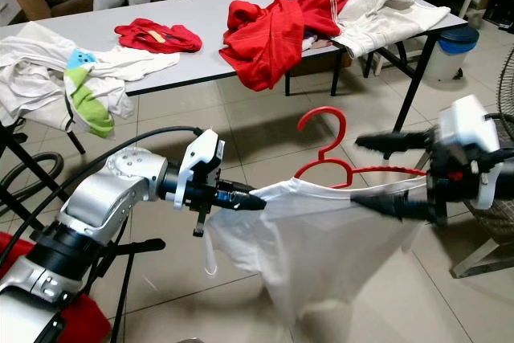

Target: Hang hanger

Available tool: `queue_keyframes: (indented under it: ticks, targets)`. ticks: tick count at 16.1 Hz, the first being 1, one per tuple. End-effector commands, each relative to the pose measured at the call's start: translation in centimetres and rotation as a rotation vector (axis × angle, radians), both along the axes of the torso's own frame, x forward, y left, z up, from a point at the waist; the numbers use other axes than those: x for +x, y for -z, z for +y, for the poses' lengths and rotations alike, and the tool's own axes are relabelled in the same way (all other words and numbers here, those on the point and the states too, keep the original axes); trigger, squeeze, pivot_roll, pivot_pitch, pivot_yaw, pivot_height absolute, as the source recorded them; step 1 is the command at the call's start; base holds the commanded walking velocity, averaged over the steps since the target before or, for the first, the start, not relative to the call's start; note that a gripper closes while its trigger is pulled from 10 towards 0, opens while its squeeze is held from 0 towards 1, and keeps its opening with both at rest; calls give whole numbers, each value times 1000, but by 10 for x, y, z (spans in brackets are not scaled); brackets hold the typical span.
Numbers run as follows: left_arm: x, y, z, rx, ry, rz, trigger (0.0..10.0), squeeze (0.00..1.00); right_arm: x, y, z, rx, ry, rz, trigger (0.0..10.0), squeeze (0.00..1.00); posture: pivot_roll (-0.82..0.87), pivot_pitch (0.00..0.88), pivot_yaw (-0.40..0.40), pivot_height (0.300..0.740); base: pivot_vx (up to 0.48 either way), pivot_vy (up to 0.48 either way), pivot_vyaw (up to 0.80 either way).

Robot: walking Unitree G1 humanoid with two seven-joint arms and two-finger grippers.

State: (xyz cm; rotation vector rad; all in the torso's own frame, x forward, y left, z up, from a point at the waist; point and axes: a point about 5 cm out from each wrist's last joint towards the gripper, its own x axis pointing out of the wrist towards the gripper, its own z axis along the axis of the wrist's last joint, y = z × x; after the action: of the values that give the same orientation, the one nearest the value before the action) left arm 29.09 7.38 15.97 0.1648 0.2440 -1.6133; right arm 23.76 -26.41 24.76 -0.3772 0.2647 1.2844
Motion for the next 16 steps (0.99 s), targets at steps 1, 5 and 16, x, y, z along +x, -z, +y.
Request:
queue_keyframes:
  ticks: [1,5,16]
  targets:
    - [-1,-10,-1,-6,25,-62,0,0,3,-1,1,-31,-23,2,10000,0,-185,0,87,740,0,0,0]
    - [-5,-13,-4,24,84,-95,0,0,25,-2,8,-47,-63,-6,10000,0,-173,0,61,740,0,0,0]
    - [-5,-20,-10,32,138,-125,0,0,30,8,17,-113,-219,210,0,0,-167,0,48,740,0,0,0]
